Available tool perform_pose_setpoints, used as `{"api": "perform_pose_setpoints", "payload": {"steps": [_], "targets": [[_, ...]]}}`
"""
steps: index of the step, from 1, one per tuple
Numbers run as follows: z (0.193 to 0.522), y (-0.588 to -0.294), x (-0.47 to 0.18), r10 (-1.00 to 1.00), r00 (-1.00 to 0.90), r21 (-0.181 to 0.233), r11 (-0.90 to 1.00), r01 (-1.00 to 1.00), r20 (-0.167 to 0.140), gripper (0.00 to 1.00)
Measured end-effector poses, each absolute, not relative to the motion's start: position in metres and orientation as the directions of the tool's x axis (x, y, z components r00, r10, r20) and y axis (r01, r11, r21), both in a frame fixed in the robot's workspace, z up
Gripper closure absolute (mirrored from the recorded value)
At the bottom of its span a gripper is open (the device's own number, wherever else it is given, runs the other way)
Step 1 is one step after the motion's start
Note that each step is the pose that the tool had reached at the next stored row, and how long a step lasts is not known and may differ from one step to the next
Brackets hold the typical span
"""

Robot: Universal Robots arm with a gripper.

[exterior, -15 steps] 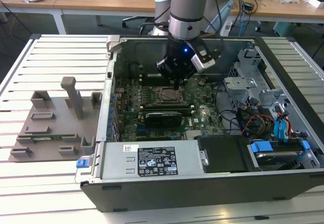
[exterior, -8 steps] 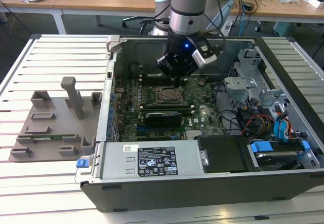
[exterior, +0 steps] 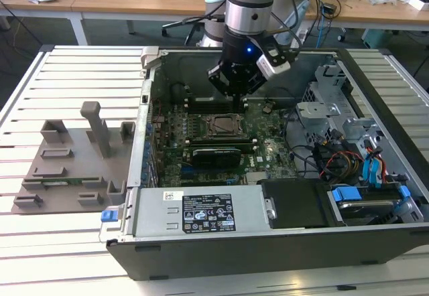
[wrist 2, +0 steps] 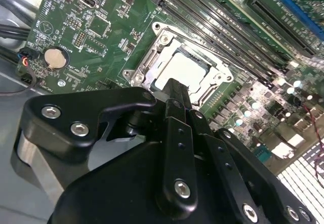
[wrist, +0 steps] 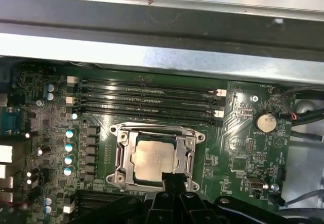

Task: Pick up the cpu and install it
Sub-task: 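Install the first cpu locking lever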

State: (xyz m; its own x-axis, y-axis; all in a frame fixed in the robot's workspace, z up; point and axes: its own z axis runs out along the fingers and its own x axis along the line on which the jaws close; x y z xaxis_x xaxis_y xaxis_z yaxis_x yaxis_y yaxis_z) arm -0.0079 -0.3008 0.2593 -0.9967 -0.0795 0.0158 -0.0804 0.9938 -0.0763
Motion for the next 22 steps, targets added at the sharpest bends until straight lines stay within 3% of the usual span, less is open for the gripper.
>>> {"api": "perform_pose_setpoints", "payload": {"steps": [22], "targets": [[0.282, -0.301, -0.008, -0.079, -0.997, -0.088, 0.993, -0.08, 0.017, 0.89]]}}
